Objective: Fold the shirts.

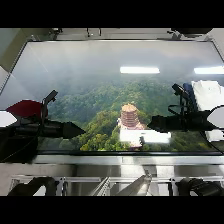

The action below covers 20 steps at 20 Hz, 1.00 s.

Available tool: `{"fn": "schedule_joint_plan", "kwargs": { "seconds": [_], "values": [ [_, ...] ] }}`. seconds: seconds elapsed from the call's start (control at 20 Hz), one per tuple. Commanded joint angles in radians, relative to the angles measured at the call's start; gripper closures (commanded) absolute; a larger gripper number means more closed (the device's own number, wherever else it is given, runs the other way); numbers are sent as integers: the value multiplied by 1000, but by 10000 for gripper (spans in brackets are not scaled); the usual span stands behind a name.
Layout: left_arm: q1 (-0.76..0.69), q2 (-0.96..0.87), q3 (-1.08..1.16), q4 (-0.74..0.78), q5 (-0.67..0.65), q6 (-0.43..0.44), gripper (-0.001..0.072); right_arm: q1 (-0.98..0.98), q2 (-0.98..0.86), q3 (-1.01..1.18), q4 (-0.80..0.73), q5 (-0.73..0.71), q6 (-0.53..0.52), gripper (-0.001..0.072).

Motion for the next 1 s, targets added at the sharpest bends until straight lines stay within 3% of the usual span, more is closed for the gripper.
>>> {"fn": "schedule_joint_plan", "kwargs": {
  "seconds": [0.0, 0.4, 0.45, 0.5, 0.6, 0.8, 0.95],
  "values": [
    [0, -1, 0, 0, 0, 1, 697, 1, 0, 0, 0, 0, 0, 695],
    [61, -1, 9, 11, 65, 1, 696, 1, 0, 0, 0, 0, 0, 695],
    [100, -1, 29, 37, 71, 0, 642, 1, 1, 0, 0, 0, 0, 696],
    [150, -2, 63, 80, 69, 0, 391, 1, 1, 0, 0, 0, 0, 695],
    [260, -1, 148, 173, 82, -1, -13, 1, 0, 0, 0, 0, 0, 695],
    [532, -21, 319, 351, 231, -1, -13, 1, 0, 0, 0, 0, 0, 695],
    [738, -134, 422, 426, 263, -1, -13, 1, 1, 0, 0, 0, 0, 696]
  ]
}}
